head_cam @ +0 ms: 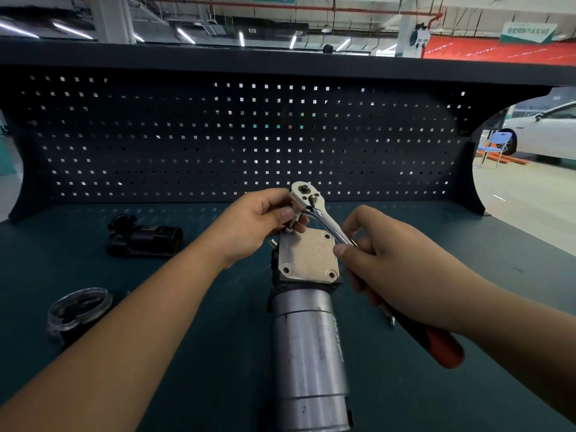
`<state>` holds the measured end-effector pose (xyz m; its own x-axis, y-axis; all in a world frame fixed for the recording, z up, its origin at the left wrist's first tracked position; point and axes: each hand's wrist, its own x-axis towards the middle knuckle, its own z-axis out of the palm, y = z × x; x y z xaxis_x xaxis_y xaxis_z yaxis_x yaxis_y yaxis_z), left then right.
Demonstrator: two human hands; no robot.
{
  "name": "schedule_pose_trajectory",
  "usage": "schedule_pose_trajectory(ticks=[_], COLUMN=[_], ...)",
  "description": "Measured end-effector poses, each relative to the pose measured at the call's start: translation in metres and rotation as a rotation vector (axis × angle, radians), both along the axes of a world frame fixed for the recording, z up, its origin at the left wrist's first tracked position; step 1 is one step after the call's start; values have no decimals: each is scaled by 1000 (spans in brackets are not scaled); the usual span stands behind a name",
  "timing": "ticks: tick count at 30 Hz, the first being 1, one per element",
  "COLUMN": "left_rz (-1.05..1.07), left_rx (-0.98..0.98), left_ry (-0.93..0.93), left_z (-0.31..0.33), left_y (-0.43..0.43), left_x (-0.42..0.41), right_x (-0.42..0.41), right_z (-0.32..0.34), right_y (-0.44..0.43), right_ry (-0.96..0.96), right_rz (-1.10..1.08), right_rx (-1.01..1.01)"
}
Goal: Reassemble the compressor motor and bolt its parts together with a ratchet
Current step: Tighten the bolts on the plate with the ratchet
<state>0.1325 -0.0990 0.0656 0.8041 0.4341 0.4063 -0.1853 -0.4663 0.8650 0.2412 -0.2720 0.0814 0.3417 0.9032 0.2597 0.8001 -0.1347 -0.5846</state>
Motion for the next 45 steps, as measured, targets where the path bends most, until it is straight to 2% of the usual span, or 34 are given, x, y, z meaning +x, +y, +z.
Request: schedule_pose_trajectory(ticks=[10,18,22,28,36,45], left_rz=[69,24,8,12,11,12], left_rx=[10,-29,-32,-50,-50,-19], left_ry=[-16,17,47,11,-31,-26], left_z=[1,1,1,1,-1,-1], left_y=[2,9,9,7,3,2], left_x=[3,2,0,2,1,0], right_x=[82,104,103,104,105,102], right_z=[45,73,77,77,72,69], right_y=[35,89,98,101,96,90], right_ry=[-253,-385,-357,-351,-331,-375], right_rz=[190,310,349,362,353,335], right_rx=[-196,-284,-270,-292,-223,-197])
